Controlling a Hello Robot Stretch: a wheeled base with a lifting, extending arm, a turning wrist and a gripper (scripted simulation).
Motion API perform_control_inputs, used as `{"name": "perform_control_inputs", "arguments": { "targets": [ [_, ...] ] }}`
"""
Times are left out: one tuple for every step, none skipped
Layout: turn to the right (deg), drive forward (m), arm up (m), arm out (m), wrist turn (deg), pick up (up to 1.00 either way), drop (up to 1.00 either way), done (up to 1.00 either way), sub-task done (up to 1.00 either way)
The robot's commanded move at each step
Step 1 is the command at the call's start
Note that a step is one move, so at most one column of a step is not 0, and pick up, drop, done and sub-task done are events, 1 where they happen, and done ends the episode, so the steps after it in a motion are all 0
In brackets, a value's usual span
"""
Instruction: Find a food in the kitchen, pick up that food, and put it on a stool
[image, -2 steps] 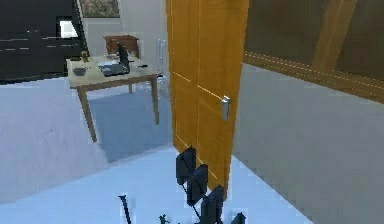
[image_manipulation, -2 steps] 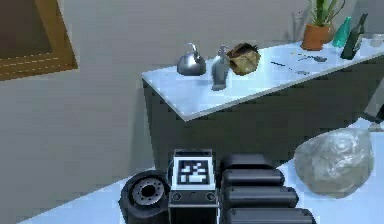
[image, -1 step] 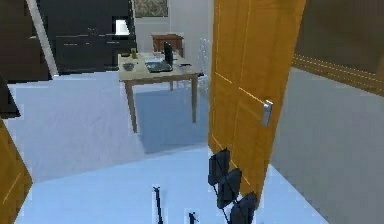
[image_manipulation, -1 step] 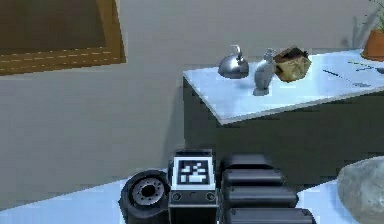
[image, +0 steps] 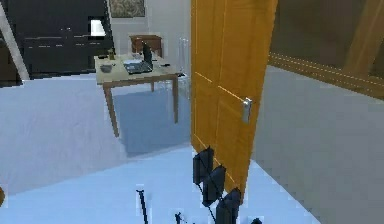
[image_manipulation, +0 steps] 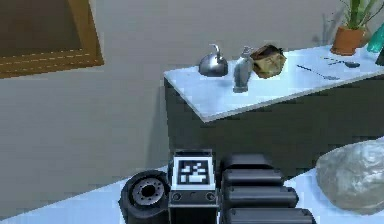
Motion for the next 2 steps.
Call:
{"name": "perform_control_inputs", "arguments": {
  "targets": [
    [45.0,0.00,0.00,0.00,0.0,0.00,0.00,0.00,0.00],
    [12.0,0.00,0.00,0.00,0.0,0.00,0.00,0.00,0.00]
  ]
}}
